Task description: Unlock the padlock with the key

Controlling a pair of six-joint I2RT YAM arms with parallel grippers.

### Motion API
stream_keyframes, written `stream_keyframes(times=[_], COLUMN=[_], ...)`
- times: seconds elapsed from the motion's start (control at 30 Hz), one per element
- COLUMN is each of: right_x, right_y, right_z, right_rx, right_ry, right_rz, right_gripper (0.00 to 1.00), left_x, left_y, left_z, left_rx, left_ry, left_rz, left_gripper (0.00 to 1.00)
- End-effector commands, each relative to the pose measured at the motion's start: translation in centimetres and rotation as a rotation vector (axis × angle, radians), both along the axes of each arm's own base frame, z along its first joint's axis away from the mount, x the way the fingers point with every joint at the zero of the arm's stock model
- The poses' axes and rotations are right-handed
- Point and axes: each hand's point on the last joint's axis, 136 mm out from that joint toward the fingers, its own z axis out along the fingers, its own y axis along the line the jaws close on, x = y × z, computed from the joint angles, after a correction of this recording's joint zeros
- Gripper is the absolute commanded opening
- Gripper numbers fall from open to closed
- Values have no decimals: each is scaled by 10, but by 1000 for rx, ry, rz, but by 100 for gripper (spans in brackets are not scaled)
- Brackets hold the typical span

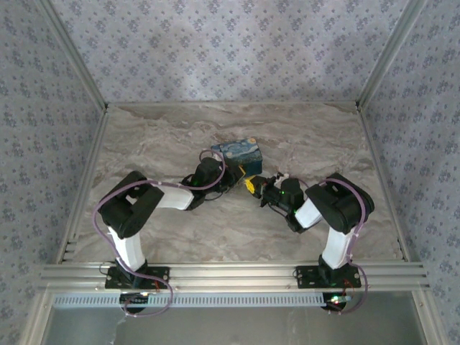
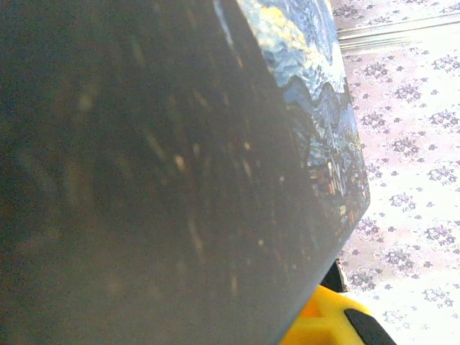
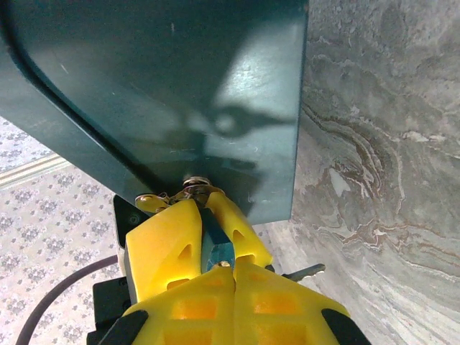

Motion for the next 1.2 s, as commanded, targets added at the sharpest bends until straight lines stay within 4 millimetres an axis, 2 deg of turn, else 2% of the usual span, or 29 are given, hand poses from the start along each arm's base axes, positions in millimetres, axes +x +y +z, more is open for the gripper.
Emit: stream_keyframes(times=[0.0,0.33,0.53,0.87,1.1,1.17], right_x=[21,26,29,19,27,28], right_y=[3,3,8,-1,5,7], right_z=[12,13,33,4,23,35], right_rx=[0,38,76,40,131,154], right_ry=[-58,-28,-61,11,35,16], right_rz=[-55,-58,-53,-38,-45,-42], right_gripper=[0,0,0,0,0,0], left_x=[-57,-59,-58,-52,-50,-50], left_y=[-55,-56,-56,-49,-47,-46], left_z=[41,41,41,44,47,46], left_rx=[-155,-140,-138,-127,-132,-130], left_ry=[-26,-16,-21,-35,-59,-60], left_rz=[-287,-304,-299,-280,-275,-272], left_gripper=[0,0,0,0,0,0])
